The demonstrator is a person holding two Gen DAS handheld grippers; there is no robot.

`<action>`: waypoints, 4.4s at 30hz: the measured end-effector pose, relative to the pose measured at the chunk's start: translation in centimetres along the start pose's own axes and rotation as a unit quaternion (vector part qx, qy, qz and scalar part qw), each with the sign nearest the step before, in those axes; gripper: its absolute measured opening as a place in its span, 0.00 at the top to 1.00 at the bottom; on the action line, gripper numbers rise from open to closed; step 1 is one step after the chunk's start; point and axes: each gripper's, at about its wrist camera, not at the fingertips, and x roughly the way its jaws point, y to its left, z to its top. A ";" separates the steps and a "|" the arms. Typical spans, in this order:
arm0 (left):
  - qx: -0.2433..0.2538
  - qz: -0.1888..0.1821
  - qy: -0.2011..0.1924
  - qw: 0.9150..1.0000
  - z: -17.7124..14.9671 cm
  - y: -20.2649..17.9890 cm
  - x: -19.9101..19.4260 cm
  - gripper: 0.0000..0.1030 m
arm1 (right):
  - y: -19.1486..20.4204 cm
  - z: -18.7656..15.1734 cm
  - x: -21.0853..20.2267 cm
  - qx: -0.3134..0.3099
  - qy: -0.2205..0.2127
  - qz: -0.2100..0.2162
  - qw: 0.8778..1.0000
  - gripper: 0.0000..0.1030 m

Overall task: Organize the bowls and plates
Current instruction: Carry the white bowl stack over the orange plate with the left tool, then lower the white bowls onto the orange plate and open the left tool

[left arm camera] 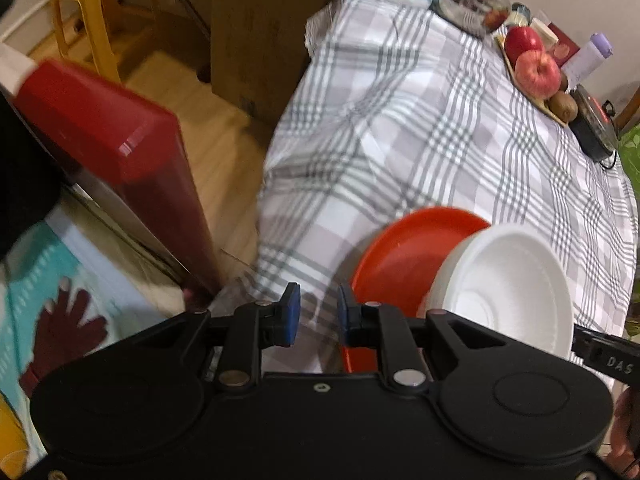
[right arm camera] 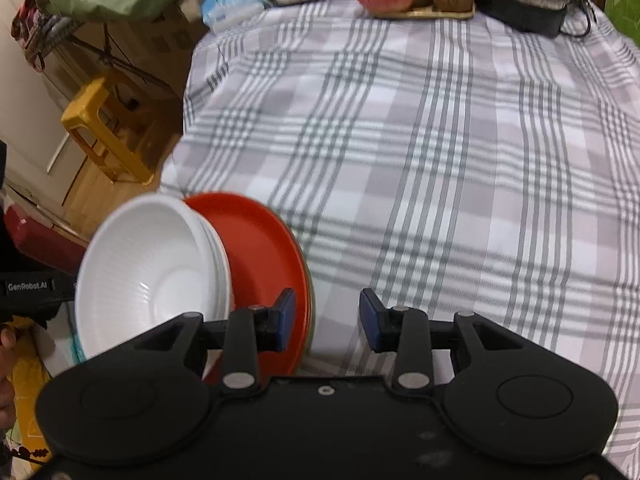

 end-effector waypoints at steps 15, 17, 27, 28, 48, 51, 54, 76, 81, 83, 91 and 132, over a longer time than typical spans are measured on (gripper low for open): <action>0.010 -0.022 -0.001 1.000 -0.1 0.1 0.5 0.76 | 0.6 -0.9 2.6 -0.007 0.025 -0.002 1.000 0.62; 0.018 -0.021 -0.004 1.000 -0.2 0.0 0.5 0.76 | 0.6 -0.9 2.6 -0.007 0.023 -0.003 1.000 0.62; 0.037 -0.026 0.008 0.999 -0.5 -0.4 0.6 0.77 | 0.2 -1.0 2.3 -0.007 0.021 -0.010 1.000 0.64; 0.040 -0.026 0.009 0.999 -0.6 -0.6 0.6 0.77 | 0.0 -1.0 2.3 -0.005 0.020 -0.008 1.000 0.64; 0.103 -0.005 0.011 0.995 -2.3 -3.8 2.0 0.75 | 1.2 -1.3 1.8 -0.055 0.018 -0.002 0.998 0.89; 0.116 0.004 0.002 0.993 -2.7 -4.3 1.8 0.75 | 1.1 -1.5 1.6 -0.062 0.016 0.003 0.998 0.89; 0.120 0.002 0.004 0.993 -2.9 -4.6 1.8 0.75 | 0.5 -1.6 1.3 -0.054 0.019 0.007 0.998 0.89; 0.180 -0.018 0.009 0.983 -6.3 -13.8 3.7 0.75 | -9.2 -3.7 -1.8 -0.021 0.001 -0.041 0.999 0.87; 0.192 -0.001 0.001 0.981 -6.8 -15.1 3.9 0.74 | -10.5 -4.0 -2.0 -0.013 -0.006 -0.041 0.999 0.87; 0.196 0.006 -0.005 0.981 -7.1 -15.3 3.8 0.74 | -10.5 -4.2 -2.0 -0.011 -0.010 -0.040 0.999 0.86; 0.174 0.009 -0.007 0.985 -8.3 -14.8 3.1 0.74 | -10.3 -5.5 -2.8 0.010 -0.027 -0.043 0.999 0.83; 0.209 0.042 -0.243 0.946 -26.0 -17.7 -11.7 0.74 | -2.8 -26.4 -21.8 0.027 -0.324 -0.072 0.943 0.49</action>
